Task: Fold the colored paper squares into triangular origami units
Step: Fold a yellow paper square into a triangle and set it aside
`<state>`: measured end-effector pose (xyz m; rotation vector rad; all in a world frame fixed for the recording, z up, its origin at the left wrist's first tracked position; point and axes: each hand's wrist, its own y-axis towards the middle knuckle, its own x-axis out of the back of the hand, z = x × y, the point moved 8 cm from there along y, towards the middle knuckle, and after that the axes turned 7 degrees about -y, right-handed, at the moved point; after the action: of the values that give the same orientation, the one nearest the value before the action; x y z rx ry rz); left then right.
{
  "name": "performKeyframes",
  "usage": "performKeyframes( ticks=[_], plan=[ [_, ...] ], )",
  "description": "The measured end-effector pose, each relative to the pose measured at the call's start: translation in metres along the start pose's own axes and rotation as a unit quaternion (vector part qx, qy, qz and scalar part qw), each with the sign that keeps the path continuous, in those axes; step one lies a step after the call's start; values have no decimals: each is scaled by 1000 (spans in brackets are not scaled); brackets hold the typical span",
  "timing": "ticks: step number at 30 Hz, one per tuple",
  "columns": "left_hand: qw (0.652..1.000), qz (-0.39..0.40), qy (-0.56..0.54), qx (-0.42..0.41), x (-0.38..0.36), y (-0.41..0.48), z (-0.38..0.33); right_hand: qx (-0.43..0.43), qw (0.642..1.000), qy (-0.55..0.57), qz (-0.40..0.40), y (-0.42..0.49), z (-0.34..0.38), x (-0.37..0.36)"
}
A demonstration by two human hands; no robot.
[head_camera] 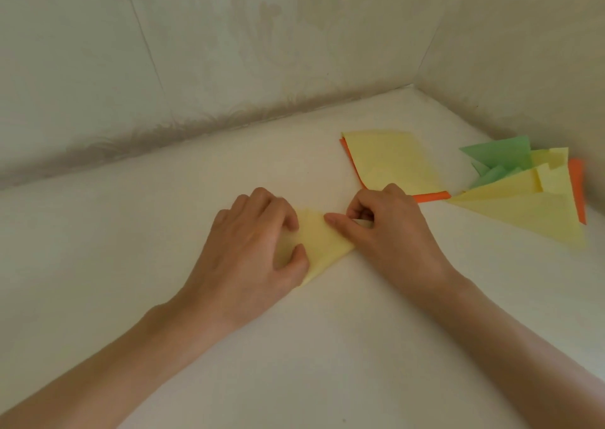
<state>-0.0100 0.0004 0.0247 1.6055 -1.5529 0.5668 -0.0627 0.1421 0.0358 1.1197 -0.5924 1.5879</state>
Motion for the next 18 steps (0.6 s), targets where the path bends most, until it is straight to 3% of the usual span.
performKeyframes(
  ticks=[5,12,15,18],
  plan=[
    [998,11,26,53,-3,18,9,13,1000,7,-2,-1,2,0],
    [996,4,-50,69,-7,22,6,46,999,-2,-24,-1,3,-2],
    [998,-20,-20,52,-5,19,1,65,997,-16,-44,0,3,-2],
    [995,-40,10,86,-3,17,5,74,996,-16,-53,-1,2,-3]
  ],
)
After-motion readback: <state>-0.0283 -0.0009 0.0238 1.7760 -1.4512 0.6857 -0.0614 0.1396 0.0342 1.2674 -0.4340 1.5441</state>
